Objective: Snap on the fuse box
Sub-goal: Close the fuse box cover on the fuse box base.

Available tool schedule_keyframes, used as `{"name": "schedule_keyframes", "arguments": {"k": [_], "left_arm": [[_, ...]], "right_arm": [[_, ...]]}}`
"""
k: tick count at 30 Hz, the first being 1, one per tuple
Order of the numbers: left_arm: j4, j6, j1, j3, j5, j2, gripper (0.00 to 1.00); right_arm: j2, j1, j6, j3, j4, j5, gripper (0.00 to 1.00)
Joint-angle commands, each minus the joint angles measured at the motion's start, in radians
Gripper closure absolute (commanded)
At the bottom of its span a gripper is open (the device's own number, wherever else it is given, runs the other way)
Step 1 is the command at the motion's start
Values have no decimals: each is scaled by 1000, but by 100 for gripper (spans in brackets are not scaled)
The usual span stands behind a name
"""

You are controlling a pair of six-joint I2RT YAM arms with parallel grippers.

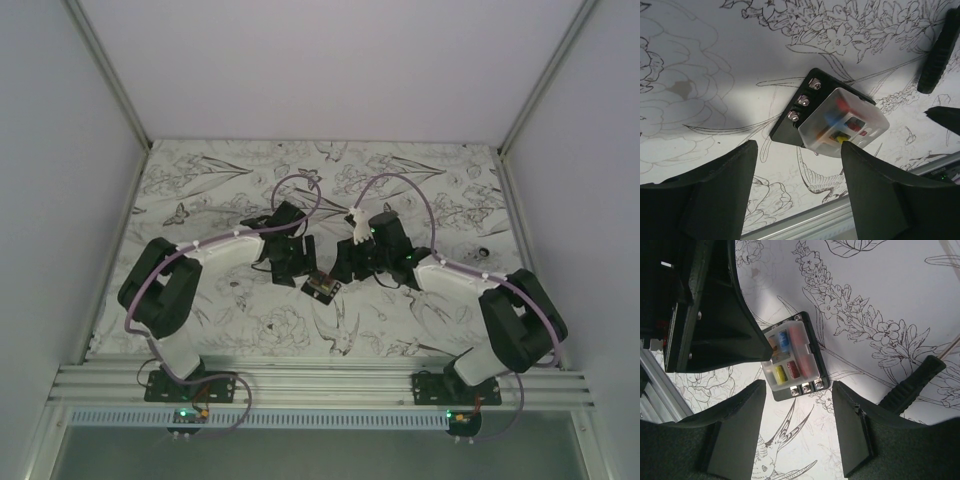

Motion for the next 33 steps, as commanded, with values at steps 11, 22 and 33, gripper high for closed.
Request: {"name": "schedule_keyframes", "arguments": {"k": [11,22,33], "left_arm": [[-23,6,13,22,27,51,41],[-24,13,11,55,55,45,38],[-25,-3,34,54,64,65,42]], "right_arm": [[107,-9,44,26,37,-37,44],[214,-41,96,77,3,-109,58],[102,-44,31,75,-45,-122,56]]}}
